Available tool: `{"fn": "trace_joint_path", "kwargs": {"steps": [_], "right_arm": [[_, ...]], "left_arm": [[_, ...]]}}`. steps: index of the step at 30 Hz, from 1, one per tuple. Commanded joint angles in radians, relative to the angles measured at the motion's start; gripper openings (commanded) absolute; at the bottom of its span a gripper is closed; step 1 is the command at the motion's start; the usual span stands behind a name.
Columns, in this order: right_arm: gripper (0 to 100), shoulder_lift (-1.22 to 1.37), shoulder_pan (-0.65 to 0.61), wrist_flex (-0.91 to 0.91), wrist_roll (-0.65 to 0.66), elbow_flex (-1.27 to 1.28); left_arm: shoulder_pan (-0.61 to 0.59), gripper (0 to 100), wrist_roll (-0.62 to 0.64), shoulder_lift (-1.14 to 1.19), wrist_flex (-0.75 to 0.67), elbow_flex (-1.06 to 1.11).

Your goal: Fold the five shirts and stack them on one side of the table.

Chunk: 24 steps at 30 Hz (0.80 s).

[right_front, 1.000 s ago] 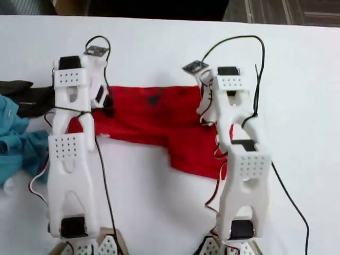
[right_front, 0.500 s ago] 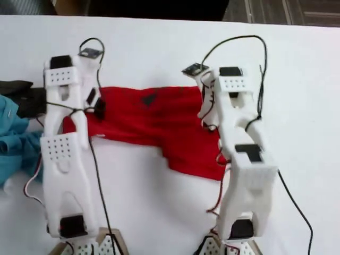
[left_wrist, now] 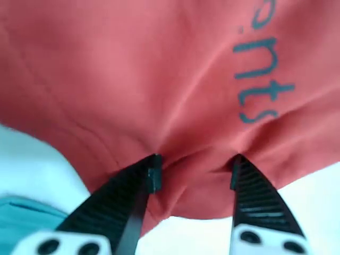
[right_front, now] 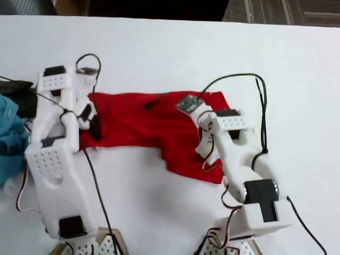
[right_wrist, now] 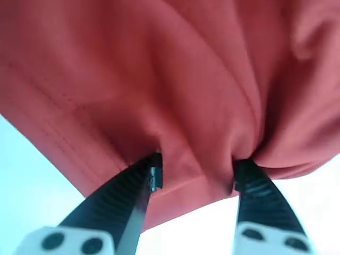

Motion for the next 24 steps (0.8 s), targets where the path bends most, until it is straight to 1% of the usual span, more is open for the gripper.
{"fn": "trace_joint_path", "kwargs": {"steps": [1,5,9,14,18,21,24], "right_arm": [[22.0,-0.012,0.031,-0.008,0.041,0.035],[22.0,-0.013,0.082,-0.015,0.103,0.031],[22.0,-0.013,0.119,-0.015,0.115,0.031],[22.0,-0.016,0.127,-0.015,0.132,0.031],[22.0,-0.022,0.125,0.005,0.132,0.014],[22.0,-0.022,0.127,0.079,0.127,-0.058],[22.0,-0.022,0.127,0.168,0.126,-0.178]], "left_arm": [[-0.020,24,-0.011,-0.043,-0.112,0.042],[-0.015,24,-0.002,-0.054,-0.121,-0.042],[-0.015,24,0.041,-0.043,-0.123,-0.206],[0.011,24,0.044,-0.044,-0.109,-0.360],[0.029,24,0.044,-0.046,0.018,-0.470],[0.028,24,0.041,-0.044,0.124,-0.541],[0.012,24,0.040,-0.043,0.198,-0.512]]}}
